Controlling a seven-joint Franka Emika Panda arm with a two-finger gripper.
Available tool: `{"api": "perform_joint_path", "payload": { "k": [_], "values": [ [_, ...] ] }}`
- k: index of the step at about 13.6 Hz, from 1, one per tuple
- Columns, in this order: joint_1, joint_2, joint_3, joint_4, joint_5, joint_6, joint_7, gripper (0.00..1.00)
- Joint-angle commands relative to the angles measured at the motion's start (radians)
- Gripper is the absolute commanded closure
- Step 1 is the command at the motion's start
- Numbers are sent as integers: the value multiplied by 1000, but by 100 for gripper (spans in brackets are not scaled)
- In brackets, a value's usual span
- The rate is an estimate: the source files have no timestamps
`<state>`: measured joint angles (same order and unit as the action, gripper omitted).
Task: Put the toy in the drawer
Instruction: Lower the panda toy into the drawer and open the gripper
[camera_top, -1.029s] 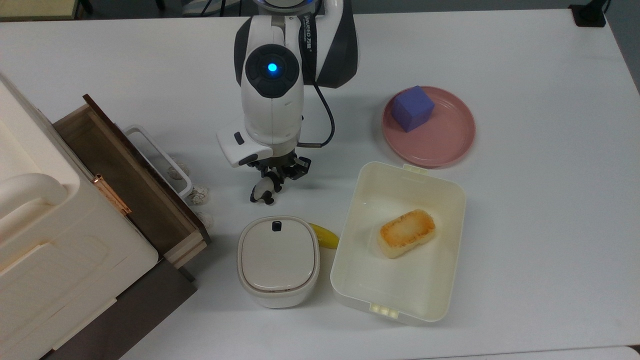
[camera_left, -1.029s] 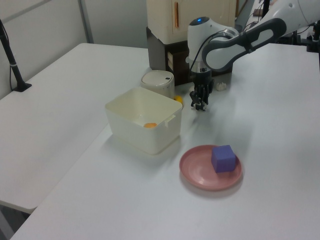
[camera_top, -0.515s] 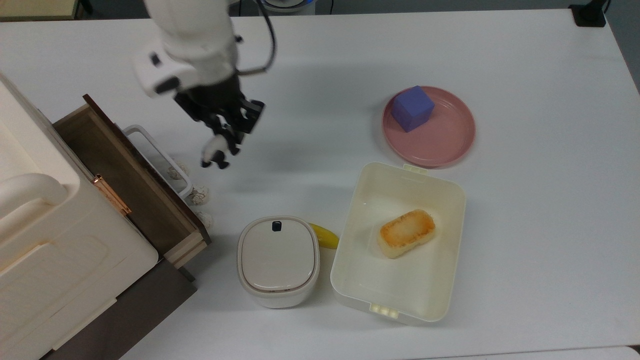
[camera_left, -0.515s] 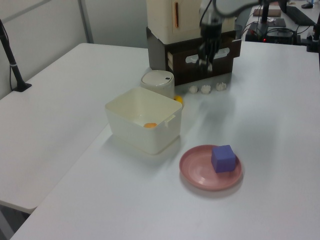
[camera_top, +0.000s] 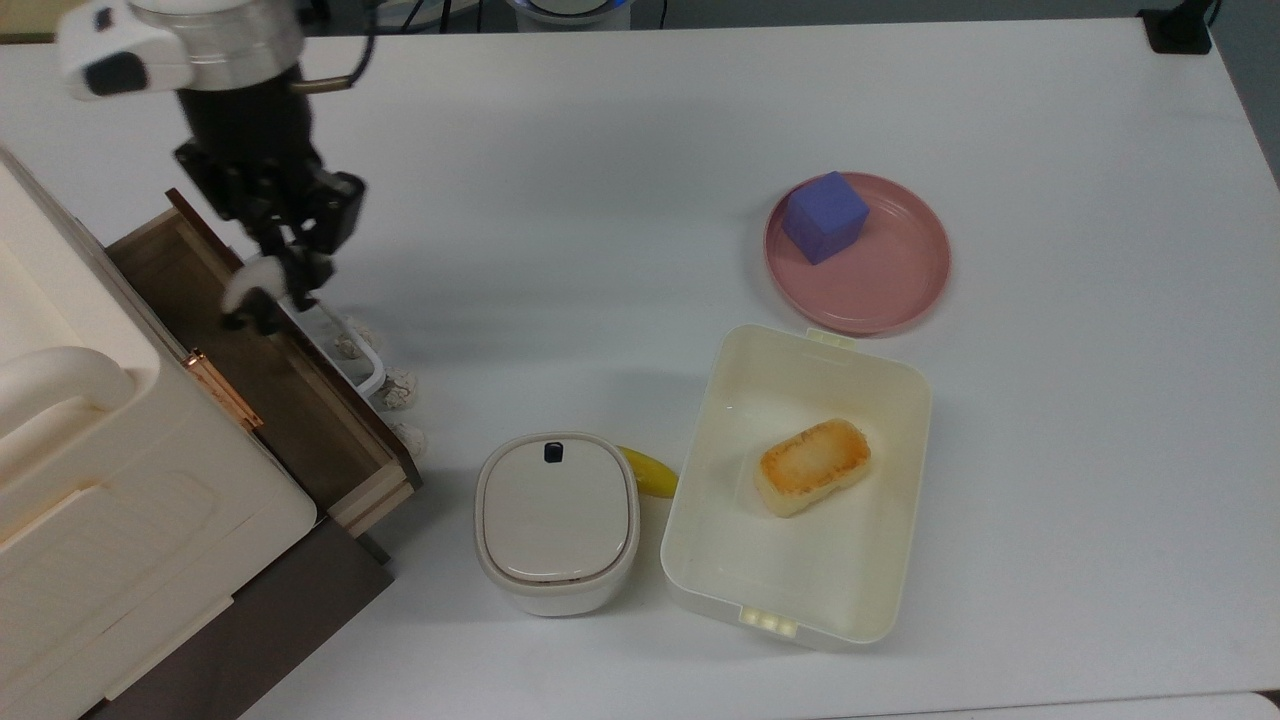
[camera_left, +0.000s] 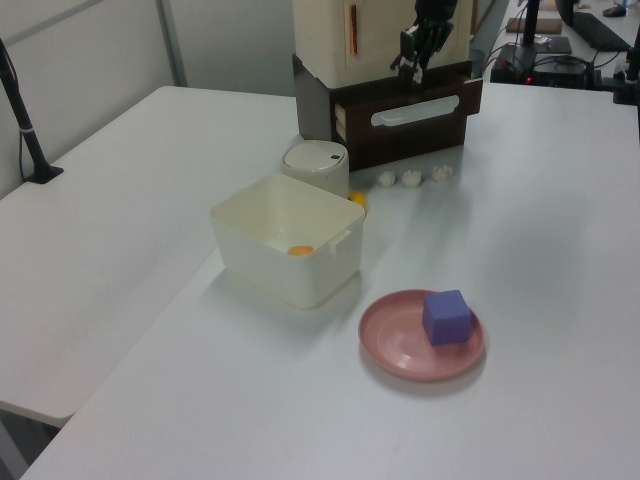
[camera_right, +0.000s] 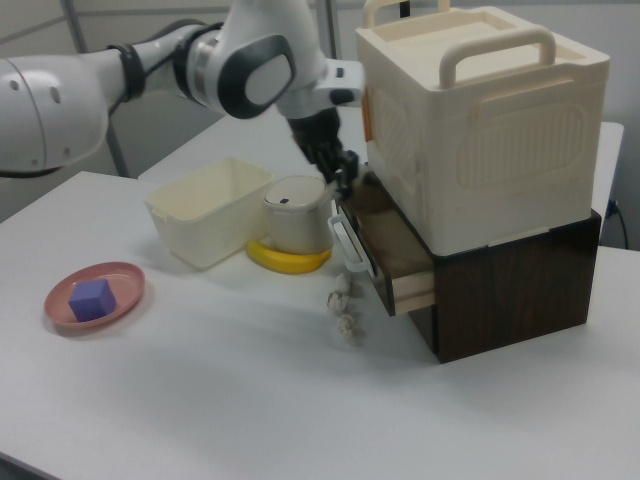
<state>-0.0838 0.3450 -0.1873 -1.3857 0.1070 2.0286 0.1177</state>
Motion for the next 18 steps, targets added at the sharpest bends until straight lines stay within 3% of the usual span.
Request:
{"api": "perform_joint_path", "payload": {
  "k": [1,2,4,7,13,18],
  "values": [
    [-45,64,-4,11,16,114,-13,99],
    [-45,81,-6,10,13,119,-15,50],
    [-42,83,-6,8,0,116,-12,0],
    [-30,69,2,7,-4,88,-10,0],
    [53,16,3,4,-42,-187,-27,0],
    [131,-72,5,-16,-64,-442,-165,0]
  ]
}}
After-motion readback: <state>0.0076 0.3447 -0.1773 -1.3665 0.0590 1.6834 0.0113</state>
